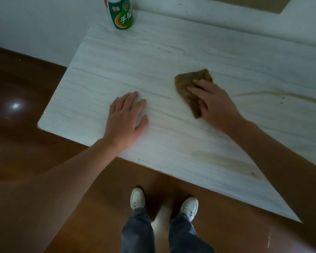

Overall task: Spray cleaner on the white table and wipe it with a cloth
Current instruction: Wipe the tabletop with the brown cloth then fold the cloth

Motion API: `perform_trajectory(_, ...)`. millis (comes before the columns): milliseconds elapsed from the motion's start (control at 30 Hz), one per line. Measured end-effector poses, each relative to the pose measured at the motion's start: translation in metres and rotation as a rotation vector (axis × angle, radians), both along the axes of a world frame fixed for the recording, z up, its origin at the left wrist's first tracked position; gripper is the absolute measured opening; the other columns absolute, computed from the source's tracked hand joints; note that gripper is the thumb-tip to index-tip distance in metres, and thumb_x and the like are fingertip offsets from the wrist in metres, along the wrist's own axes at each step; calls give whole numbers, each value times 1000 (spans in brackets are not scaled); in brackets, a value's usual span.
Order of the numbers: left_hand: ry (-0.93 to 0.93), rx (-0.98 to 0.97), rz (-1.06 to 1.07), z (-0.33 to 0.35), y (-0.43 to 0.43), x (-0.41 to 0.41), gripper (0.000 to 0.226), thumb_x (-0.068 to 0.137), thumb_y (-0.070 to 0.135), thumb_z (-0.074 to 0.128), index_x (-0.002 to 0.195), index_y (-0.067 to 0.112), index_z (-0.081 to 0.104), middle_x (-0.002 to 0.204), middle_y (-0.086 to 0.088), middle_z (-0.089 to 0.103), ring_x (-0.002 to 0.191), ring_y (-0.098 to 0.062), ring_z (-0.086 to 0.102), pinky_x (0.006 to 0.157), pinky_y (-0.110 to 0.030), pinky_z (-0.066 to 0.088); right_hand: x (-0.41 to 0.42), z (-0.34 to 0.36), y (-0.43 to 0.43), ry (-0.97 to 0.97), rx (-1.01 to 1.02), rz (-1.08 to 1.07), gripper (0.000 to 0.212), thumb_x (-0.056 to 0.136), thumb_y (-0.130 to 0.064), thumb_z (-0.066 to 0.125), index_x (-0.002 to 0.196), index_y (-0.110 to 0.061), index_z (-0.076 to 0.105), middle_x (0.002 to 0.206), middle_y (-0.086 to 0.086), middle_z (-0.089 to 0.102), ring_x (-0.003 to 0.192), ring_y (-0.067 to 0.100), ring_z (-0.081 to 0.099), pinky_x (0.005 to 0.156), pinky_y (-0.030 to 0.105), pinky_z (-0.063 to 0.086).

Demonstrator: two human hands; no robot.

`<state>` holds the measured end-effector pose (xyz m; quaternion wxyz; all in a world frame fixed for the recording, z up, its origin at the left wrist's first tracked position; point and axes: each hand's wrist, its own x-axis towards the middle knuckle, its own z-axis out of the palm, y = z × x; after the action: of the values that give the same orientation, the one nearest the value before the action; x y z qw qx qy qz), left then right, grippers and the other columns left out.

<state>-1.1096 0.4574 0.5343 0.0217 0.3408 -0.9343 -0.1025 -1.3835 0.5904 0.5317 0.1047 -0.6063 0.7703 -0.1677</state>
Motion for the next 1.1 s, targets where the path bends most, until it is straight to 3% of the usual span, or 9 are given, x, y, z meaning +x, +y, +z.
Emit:
perform_trajectory(67,7,-4,0,2,-4,-16,56,100,47,35,146,19,49,162,-11,38,152,-32,32,126,-51,22,-14,3,-10,-22,5,-106,52,89,-11,47,139,-17,56,151,8,46,139,32,40,115,47,30)
perform_trajectory(133,7,-6,22,1,-11,-32,58,99,48,34,148,19,48,163,-11,37,152,-32,31,126,-50,21,-6,5,-11,-40,-10,-77,52,87,-13,45,138,-15,57,150,9,48,139,33,41,116,49,31)
perform_trajectory(300,45,-49,49,-9,-22,-42,56,101,43,39,150,18,48,162,-12,39,151,-31,33,123,-50,27,20,7,15,4,6,383,43,95,-13,49,136,-19,60,150,2,48,143,23,39,119,40,30)
perform_trajectory(400,81,-79,38,-12,-23,-42,54,100,39,42,149,17,50,161,-11,41,150,-31,36,122,-50,29,3,5,-3,69,1,457,44,97,-20,46,140,-20,56,153,1,45,143,22,38,118,38,32)
perform_trajectory(633,70,-90,42,-13,-25,-44,56,99,38,42,151,19,47,163,-8,39,152,-29,34,121,-50,29,-83,-4,-107,82,57,168,49,97,-16,49,146,-13,48,155,12,40,143,34,37,117,50,30)
perform_trajectory(833,71,-87,43,-15,-25,-43,56,98,40,41,151,20,47,163,-7,39,152,-29,33,121,-50,29,-103,6,-153,-5,55,-218,47,98,-11,45,146,-11,45,158,13,34,145,34,30,120,43,24)
perform_trajectory(933,61,-84,44,-13,-26,-44,57,98,40,41,152,21,46,163,-7,38,152,-28,33,121,-49,29,-63,5,-143,-22,-8,52,46,95,-7,50,141,-7,52,153,15,43,141,36,37,119,44,24)
perform_trajectory(1033,54,-77,43,-13,-27,-43,57,99,40,40,152,21,45,164,-6,37,153,-28,31,121,-49,28,-50,4,-133,69,46,394,44,99,-17,50,143,-18,52,154,5,43,143,28,37,119,44,28)
perform_trajectory(1100,62,-79,48,-14,-26,-44,57,99,39,40,152,21,45,164,-6,37,152,-28,32,121,-49,28,-62,9,-140,120,57,399,43,100,-21,48,143,-21,51,154,3,43,141,27,39,114,44,33)
